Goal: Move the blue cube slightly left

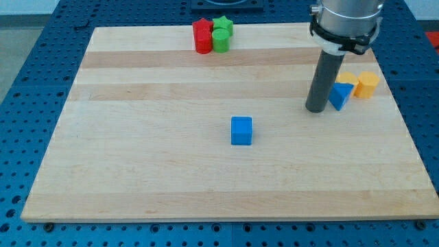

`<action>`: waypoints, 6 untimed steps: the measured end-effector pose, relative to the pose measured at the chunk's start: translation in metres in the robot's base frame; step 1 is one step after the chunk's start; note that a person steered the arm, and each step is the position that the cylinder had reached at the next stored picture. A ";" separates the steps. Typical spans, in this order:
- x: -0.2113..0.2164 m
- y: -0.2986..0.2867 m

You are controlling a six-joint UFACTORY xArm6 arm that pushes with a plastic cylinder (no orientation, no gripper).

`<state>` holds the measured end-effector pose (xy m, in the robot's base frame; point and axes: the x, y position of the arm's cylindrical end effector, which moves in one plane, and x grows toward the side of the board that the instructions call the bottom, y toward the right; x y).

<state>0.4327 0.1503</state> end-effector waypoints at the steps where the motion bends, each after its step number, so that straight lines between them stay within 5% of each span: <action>1: 0.000 -0.008; 6: 0.019 -0.214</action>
